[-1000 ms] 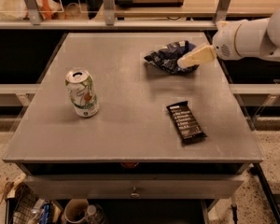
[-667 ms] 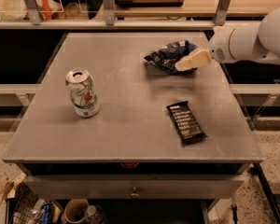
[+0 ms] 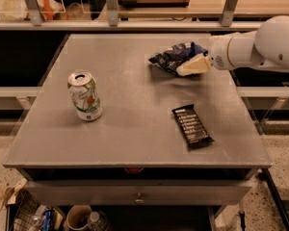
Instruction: Pick blue chip bag
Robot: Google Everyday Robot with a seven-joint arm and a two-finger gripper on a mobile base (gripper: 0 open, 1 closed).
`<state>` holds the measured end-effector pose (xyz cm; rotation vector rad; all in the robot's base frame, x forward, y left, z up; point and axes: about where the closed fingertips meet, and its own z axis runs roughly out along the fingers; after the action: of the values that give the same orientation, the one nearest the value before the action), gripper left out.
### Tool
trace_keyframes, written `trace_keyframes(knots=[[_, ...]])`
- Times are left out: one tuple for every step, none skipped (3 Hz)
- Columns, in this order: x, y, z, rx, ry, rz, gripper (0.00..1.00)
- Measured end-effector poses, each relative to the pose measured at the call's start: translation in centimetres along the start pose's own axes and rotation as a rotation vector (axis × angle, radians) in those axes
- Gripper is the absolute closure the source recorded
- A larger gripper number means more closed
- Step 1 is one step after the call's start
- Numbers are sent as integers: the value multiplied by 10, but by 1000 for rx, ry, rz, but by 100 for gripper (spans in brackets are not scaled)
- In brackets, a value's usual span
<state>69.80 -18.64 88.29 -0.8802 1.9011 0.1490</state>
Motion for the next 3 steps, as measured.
trace_keyframes(knots=[[12, 4, 5, -6, 10, 10, 39], [18, 7, 7, -12, 7, 6, 64], [15, 7, 2, -10, -20, 15, 86]])
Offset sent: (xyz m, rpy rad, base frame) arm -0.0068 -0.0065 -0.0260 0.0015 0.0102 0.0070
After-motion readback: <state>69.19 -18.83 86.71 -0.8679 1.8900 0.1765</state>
